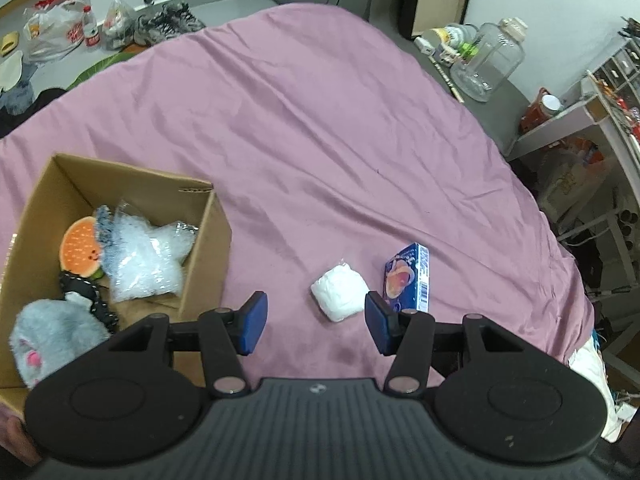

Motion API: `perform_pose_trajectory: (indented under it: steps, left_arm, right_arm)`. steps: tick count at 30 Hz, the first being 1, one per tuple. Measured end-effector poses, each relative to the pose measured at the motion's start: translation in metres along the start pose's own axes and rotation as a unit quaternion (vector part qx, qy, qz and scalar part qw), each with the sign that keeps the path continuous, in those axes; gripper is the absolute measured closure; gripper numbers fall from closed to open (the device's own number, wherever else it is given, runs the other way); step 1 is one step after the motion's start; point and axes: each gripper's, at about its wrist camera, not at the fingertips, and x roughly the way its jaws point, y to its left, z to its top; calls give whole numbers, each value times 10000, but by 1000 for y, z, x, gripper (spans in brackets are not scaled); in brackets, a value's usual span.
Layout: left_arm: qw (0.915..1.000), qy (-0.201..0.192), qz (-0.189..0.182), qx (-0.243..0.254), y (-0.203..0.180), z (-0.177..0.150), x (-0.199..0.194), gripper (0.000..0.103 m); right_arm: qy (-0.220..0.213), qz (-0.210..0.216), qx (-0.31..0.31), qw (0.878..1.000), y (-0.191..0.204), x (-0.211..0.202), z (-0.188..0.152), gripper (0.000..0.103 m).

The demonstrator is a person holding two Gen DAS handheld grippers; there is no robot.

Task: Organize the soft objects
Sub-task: 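Reach the left tool to the white pad while the right tool reaches the small box, then grasp the white pad with the left tool while the right tool grasps the small box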

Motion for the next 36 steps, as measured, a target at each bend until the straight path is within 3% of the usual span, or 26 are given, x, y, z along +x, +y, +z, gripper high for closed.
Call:
perform_pose_trajectory:
  steps: [2,5,16,20,30,33,36]
  left_arm:
    - [10000,45,53,-71,-1,3,8,39]
    - [9997,75,165,-134,-4,6,21,32]
    - [9983,384,246,-354,-12,12,64,31]
    - [9974,492,269,-445,-13,12,79,30]
    - [9946,730,187,-707,-17,4,106,30]
    - [9952,676,250,-661,-19,-1,107,31]
    - [9960,623,163,-623,-18,-4,104,52]
  right_arm:
    - [42,1,9,10000,-3,7,3,51]
    - [144,10,12,9999,-8,20,6,58]
    - [420,100,141,9990,-23,51,9,62]
    - [481,139,223,9985,-31,57,10,79]
    - [468,58,246,9986,-40,42,13,83]
    - [440,9,196,9988,-38,35,13,83]
    - [397,-50,175,9990,-37,27,12,84]
